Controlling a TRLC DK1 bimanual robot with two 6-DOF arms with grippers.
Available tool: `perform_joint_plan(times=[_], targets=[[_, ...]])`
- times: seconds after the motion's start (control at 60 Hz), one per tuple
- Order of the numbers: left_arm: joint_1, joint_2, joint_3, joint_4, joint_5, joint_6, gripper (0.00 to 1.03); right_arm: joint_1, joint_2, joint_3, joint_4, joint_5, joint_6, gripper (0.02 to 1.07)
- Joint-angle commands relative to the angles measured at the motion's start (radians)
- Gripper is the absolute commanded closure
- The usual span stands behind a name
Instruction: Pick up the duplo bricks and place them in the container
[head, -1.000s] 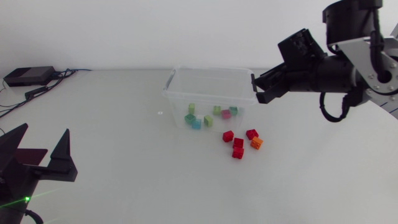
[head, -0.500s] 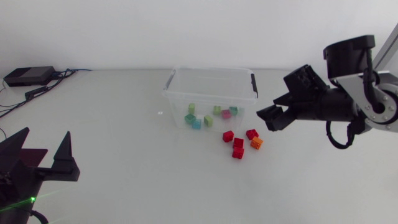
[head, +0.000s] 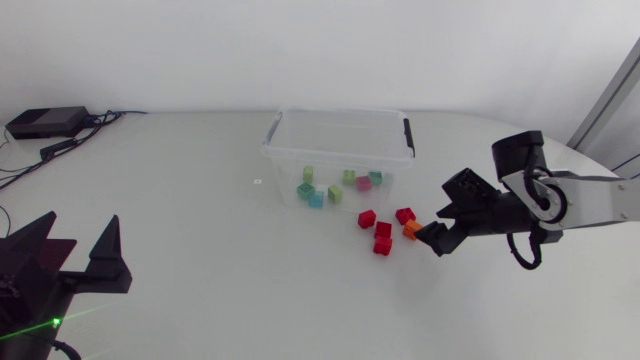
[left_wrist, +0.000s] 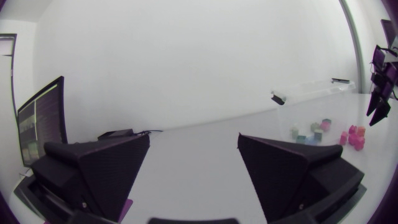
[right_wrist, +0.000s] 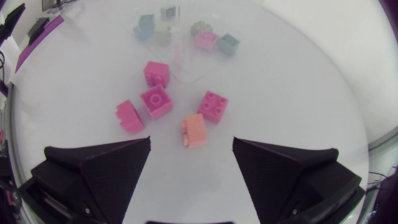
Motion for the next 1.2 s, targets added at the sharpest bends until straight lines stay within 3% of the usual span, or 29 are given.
perform_joint_plan(times=[0.0,0.117,0.317,0.483,0.617,0.733,0.883,1.05,1.183], targets=[[-0.011,-0.012,-0.017,0.0,-0.002,-0.039,0.04,0.001,0.043,-0.012,0.027,-0.009,-0.029,0.11],[-0.02,-0.012,-0.019,-0.001,0.0,-0.045,0.04,0.016,0.095,0.004,0.045,0.0,-0.026,0.13],[-0.017,-0.011,-0.019,-0.001,0.0,-0.045,0.04,0.04,0.187,0.022,0.117,0.031,-0.022,0.33],[-0.015,-0.012,-0.019,-0.001,0.0,-0.045,0.04,0.062,0.219,0.025,0.177,0.08,-0.017,0.7],[-0.015,-0.012,-0.019,-0.001,0.0,-0.043,0.04,0.062,0.235,0.034,0.179,0.092,-0.014,0.72],[-0.015,-0.012,-0.019,-0.001,0.0,-0.043,0.04,0.06,0.238,0.033,0.179,0.089,-0.005,0.82],[-0.015,-0.012,-0.019,-0.001,0.0,-0.043,0.04,0.048,0.121,0.004,0.134,0.083,-0.006,0.84],[-0.015,-0.012,-0.017,-0.001,0.0,-0.043,0.04,0.043,-0.195,0.031,-0.061,0.073,0.015,0.84],[-0.015,-0.012,-0.019,-0.001,0.0,-0.042,0.04,0.08,-0.319,0.129,-0.168,0.071,0.076,0.84]])
